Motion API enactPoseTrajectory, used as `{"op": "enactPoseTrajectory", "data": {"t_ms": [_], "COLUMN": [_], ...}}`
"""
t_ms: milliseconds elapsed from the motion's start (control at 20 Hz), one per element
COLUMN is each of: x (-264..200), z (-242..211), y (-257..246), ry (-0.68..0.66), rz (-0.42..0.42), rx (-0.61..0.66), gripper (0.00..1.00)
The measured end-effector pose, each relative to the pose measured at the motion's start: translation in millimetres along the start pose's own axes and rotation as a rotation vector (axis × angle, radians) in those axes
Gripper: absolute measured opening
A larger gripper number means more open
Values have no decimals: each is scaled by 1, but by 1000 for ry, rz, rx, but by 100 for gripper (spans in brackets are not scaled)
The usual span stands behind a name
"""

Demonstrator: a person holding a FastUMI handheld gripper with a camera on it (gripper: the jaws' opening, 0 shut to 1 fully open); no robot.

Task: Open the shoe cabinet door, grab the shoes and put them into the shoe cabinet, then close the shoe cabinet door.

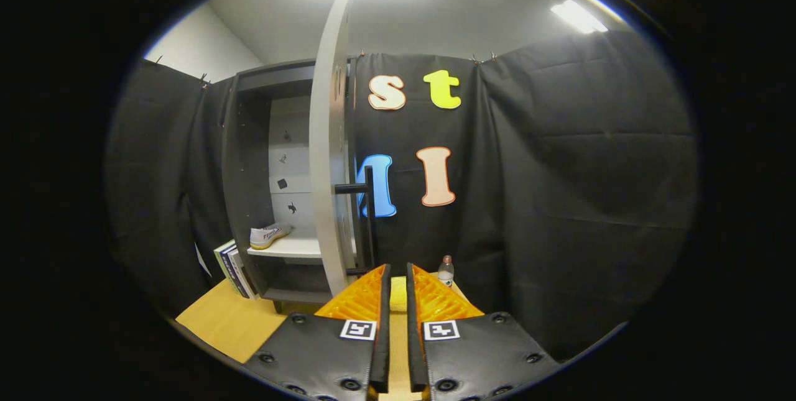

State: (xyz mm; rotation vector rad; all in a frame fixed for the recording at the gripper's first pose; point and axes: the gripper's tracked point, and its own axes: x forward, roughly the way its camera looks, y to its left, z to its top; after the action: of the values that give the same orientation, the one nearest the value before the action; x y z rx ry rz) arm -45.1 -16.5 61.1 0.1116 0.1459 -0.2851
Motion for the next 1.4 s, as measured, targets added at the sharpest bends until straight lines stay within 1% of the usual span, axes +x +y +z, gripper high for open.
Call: {"op": "enactPoseTrajectory", "data": {"t_ms": [250,450,550,700,850,950,1250,1400], "x": [-42,-58,-57,-47,-36,-24,13,28], "z": [-3,-7,-10,-29,-52,-64,-125,-171], "y": [35,73,96,130,155,166,191,202], "ry": [0,1,3,57,136,166,299,398], "rz": [26,67,111,189,240,265,312,341], "rx": [0,-5,4,14,32,10,-24,-73], "gripper": [99,98,98,98,98,99,99,99]}}
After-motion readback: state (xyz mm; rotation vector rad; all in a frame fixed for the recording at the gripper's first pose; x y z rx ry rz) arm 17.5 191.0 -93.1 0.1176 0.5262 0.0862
